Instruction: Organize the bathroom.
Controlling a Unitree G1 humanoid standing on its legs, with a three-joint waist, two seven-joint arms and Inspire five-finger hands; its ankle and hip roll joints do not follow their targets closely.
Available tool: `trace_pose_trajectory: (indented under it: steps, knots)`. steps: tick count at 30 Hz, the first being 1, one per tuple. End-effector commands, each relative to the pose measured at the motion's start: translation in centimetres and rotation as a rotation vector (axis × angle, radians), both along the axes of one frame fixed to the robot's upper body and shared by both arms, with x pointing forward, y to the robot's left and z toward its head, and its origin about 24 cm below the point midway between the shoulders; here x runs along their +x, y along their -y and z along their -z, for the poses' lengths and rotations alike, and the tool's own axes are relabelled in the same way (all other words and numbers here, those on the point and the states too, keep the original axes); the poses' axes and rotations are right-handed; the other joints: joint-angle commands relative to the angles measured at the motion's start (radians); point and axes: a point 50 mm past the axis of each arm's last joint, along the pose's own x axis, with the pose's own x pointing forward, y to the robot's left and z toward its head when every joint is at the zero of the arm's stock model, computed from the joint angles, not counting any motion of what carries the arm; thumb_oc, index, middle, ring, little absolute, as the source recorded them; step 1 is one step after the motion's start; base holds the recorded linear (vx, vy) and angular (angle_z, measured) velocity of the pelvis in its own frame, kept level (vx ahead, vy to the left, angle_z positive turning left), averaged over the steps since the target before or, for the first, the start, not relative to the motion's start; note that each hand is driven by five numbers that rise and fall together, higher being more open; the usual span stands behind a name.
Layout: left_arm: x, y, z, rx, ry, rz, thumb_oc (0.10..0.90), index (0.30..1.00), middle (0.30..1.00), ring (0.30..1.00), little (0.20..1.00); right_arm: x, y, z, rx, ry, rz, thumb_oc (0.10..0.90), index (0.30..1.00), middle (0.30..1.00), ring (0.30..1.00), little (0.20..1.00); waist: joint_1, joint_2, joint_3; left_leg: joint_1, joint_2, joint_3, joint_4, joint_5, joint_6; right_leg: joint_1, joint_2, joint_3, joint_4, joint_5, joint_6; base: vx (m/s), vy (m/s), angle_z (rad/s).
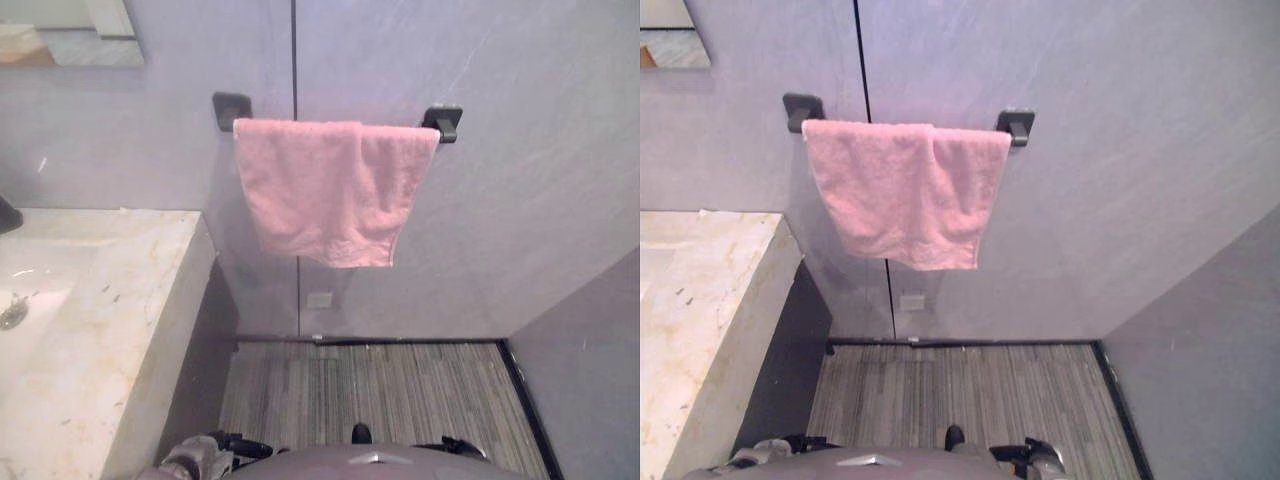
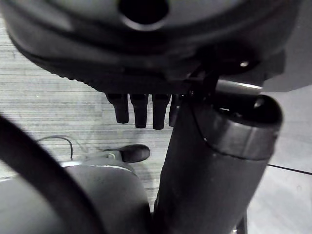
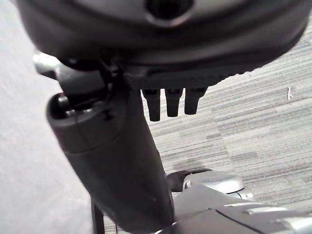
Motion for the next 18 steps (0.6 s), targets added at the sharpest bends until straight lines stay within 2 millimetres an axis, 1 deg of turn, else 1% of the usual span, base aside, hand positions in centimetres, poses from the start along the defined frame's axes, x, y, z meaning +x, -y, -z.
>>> trace_pose_trajectory:
  steps: [1, 2, 3, 4, 5, 6, 8, 9, 11, 12, 13, 14, 15, 16, 17, 18]
  knots:
    - [-2.6, -0.8, 0.3, 0.059, -0.106, 0.023, 0.800, 0.900, 0.900, 0.900, 0.900, 2.5, 0.2, -0.7, -0.020, 0.086, -0.060, 0.800, 0.900, 0.900, 0.900, 0.900, 0.006, 0.021, 0.046, -0.104, -0.038, -0.119, 0.001, 0.086, 0.011, 0.063, 0.036, 0.069, 0.171, -0.055, -0.016, -0.20, -0.114, 0.46]
    - [-2.6, -0.8, 0.3, 0.061, -0.103, 0.017, 0.800, 0.900, 0.900, 0.900, 0.900, 2.8, 0.2, -0.7, -0.018, 0.093, -0.069, 0.800, 0.900, 0.900, 0.900, 0.900, 0.013, 0.021, 0.046, -0.125, -0.037, -0.126, 0.001, 0.099, 0.003, 0.085, 0.044, 0.078, 0.139, -0.074, -0.024, -0.19, -0.128, 0.50]
    - [-2.5, -0.8, 0.3, 0.063, -0.097, 0.008, 0.800, 0.900, 0.900, 0.900, 0.900, 3.1, 0.1, -0.8, -0.015, 0.105, -0.081, 0.800, 0.900, 0.900, 0.900, 0.900, 0.024, 0.020, 0.045, -0.166, -0.036, -0.132, 0.001, 0.118, -0.013, 0.138, 0.062, 0.100, 0.073, -0.117, -0.040, -0.30, -0.222, 0.54]
    - [-2.3, -0.7, 0.2, 0.066, -0.089, -0.007, 0.800, 0.900, 0.900, 0.900, 0.900, 3.5, 0.0, -0.9, -0.012, 0.118, -0.108, 0.800, 0.900, 0.900, 0.900, 0.900, 0.040, 0.012, 0.046, -0.230, -0.035, -0.125, 0.001, 0.135, -0.041, 0.204, 0.087, 0.129, -0.014, -0.166, -0.062, -0.34, -0.248, 0.50]
    - [-2.2, -0.7, 0.2, 0.071, -0.085, -0.020, 0.800, 0.900, 0.900, 0.900, 0.900, 4.0, 0.1, -1.1, -0.013, 0.128, -0.129, 0.800, 0.900, 0.900, 0.900, 0.900, 0.049, 0.009, 0.052, -0.264, -0.027, -0.116, 0.001, 0.135, -0.057, 0.219, 0.095, 0.135, -0.046, -0.174, -0.071, -0.24, -0.174, 0.31]
    - [-2.2, -0.7, 0.2, 0.071, -0.085, -0.020, 0.800, 0.900, 0.900, 0.900, 0.900, 4.0, 0.1, -1.1, -0.013, 0.128, -0.129, 0.800, 0.900, 0.900, 0.900, 0.900, 0.049, 0.009, 0.052, -0.264, -0.027, -0.116, 0.001, 0.135, -0.057, 0.219, 0.095, 0.135, -0.046, -0.174, -0.071, -0.23, -0.133, 0.29]
    - [-1.5, -0.6, 0.2, 0.073, -0.073, 0.009, 0.800, 0.900, 0.900, 0.900, 0.900, 4.9, 0.6, -1.5, -0.021, 0.150, -0.156, 0.800, 0.900, 0.900, 0.900, 0.900, 0.053, 0.011, 0.079, -0.303, -0.010, -0.093, 0.001, 0.125, -0.074, 0.240, 0.117, 0.148, -0.098, -0.163, -0.098, -0.37, -0.169, 0.17]
    - [-1.4, -0.5, 0.2, 0.082, -0.071, 0.018, 0.800, 0.900, 0.900, 0.900, 0.900, 5.0, 0.7, -1.6, -0.024, 0.152, -0.153, 0.800, 0.900, 0.900, 0.900, 0.900, 0.052, 0.010, 0.087, -0.309, -0.010, -0.088, 0.001, 0.125, -0.078, 0.247, 0.116, 0.143, -0.116, -0.152, -0.104, -0.34, -0.134, 0.44]
    - [-1.4, -0.3, 0.2, 0.084, -0.069, -0.001, 0.800, 0.900, 0.900, 0.900, 0.900, 5.0, 1.0, -1.6, -0.029, 0.144, -0.156, 0.800, 0.900, 0.900, 0.900, 0.900, 0.050, 0.011, 0.095, -0.315, -0.011, -0.078, 0.001, 0.123, -0.080, 0.256, 0.113, 0.134, -0.128, -0.143, -0.109, -0.29, -0.048, 0.72]
    - [-1.6, 0.0, 0.3, 0.077, -0.069, -0.016, 0.800, 0.900, 0.900, 0.900, 0.900, 4.5, 1.4, -1.6, -0.047, 0.130, -0.174, 0.800, 0.900, 0.900, 0.900, 0.900, 0.046, 0.011, 0.098, -0.293, -0.010, -0.049, 0.012, 0.124, -0.075, 0.266, 0.108, 0.119, -0.147, -0.136, -0.117, -0.43, -0.022, 0.73]
    - [-1.6, 0.1, 0.3, 0.080, -0.060, -0.015, 0.800, 0.900, 0.900, 0.900, 0.900, 4.3, 1.6, -1.6, -0.061, 0.117, -0.198, 0.800, 0.900, 0.900, 0.900, 0.900, 0.043, 0.009, 0.098, -0.280, -0.009, -0.033, 0.065, 0.117, -0.070, 0.262, 0.100, 0.104, -0.158, -0.126, -0.123, -0.32, -0.002, 0.49]
    - [-1.6, 0.1, 0.3, 0.080, -0.060, -0.015, 0.800, 0.900, 0.900, 0.900, 0.900, 4.3, 1.6, -1.6, -0.061, 0.117, -0.198, 0.800, 0.900, 0.900, 0.900, 0.900, 0.043, 0.009, 0.098, -0.280, -0.009, -0.033, 0.065, 0.117, -0.070, 0.262, 0.100, 0.104, -0.158, -0.126, -0.123, -0.30, 0.019, 0.65]
    - [-1.7, 0.2, 0.4, 0.084, -0.047, -0.024, 0.800, 0.900, 0.900, 0.900, 0.900, 4.2, 1.9, -1.6, -0.072, 0.104, -0.213, 0.800, 0.900, 0.900, 0.900, 0.900, 0.034, -0.004, 0.094, -0.263, -0.019, -0.022, 0.165, 0.073, -0.054, 0.248, 0.078, 0.080, -0.167, -0.107, -0.129, -0.39, 0.055, 0.35]
    - [-1.8, 0.3, 0.4, 0.094, -0.033, -0.060, 0.800, 0.900, 0.900, 0.900, 0.900, 3.9, 2.0, -1.5, -0.079, 0.089, -0.208, 0.800, 0.900, 0.900, 0.900, 0.900, 0.023, -0.028, 0.090, -0.226, -0.048, -0.033, 0.292, -0.005, -0.026, 0.227, 0.043, 0.057, -0.173, -0.071, -0.128, -0.53, 0.079, 0.43]
    - [-1.8, 0.2, 0.4, 0.101, -0.029, -0.069, 0.800, 0.900, 0.900, 0.900, 0.900, 3.8, 2.0, -1.4, -0.076, 0.081, -0.196, 0.800, 0.900, 0.900, 0.900, 0.900, 0.015, -0.043, 0.080, -0.201, -0.064, -0.046, 0.382, -0.037, -0.013, 0.208, 0.023, 0.051, -0.180, -0.045, -0.121, -0.50, 0.083, 0.33]
    - [-1.6, 0.1, 0.3, 0.114, -0.020, -0.074, 0.800, 0.900, 0.900, 0.900, 0.900, 3.7, 2.0, -1.4, -0.070, 0.075, -0.183, 0.800, 0.900, 0.900, 0.900, 0.900, 0.010, -0.055, 0.070, -0.184, -0.070, -0.054, 0.456, -0.048, -0.010, 0.190, 0.006, 0.052, -0.187, -0.024, -0.116, -0.37, 0.071, 0.51]
